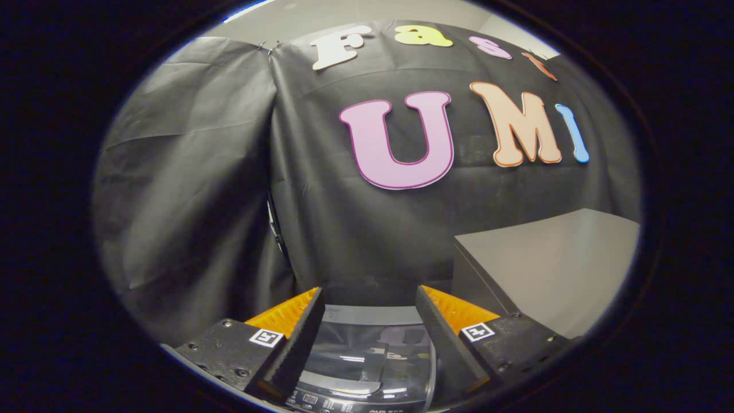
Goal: Put the clothes into the washing machine and then close the washing machine lid.
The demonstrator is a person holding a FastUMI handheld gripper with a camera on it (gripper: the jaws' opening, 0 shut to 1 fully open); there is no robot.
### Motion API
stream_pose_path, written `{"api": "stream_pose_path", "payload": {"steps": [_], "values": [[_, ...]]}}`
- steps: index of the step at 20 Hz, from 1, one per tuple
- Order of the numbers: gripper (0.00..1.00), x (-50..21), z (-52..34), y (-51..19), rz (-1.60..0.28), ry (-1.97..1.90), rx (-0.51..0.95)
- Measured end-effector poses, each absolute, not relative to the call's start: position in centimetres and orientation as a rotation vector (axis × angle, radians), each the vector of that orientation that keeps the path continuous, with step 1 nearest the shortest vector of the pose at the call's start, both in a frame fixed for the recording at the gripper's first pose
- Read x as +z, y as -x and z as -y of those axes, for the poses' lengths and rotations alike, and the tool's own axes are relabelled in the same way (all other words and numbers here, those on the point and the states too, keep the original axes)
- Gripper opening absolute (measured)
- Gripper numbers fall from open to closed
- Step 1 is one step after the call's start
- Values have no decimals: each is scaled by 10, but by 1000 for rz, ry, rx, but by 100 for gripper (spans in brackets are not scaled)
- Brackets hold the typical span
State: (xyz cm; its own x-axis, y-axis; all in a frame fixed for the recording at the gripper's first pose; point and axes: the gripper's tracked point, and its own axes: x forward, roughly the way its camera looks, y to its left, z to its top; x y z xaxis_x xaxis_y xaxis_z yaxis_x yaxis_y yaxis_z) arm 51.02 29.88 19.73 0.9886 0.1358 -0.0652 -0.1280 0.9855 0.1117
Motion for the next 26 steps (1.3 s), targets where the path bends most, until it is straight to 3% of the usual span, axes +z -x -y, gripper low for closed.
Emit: {"api": "stream_pose_path", "payload": {"steps": [18,26], "values": [[97,232,-264,-484,134,-38,117],[97,220,-207,-452,186,-5,-15]]}}
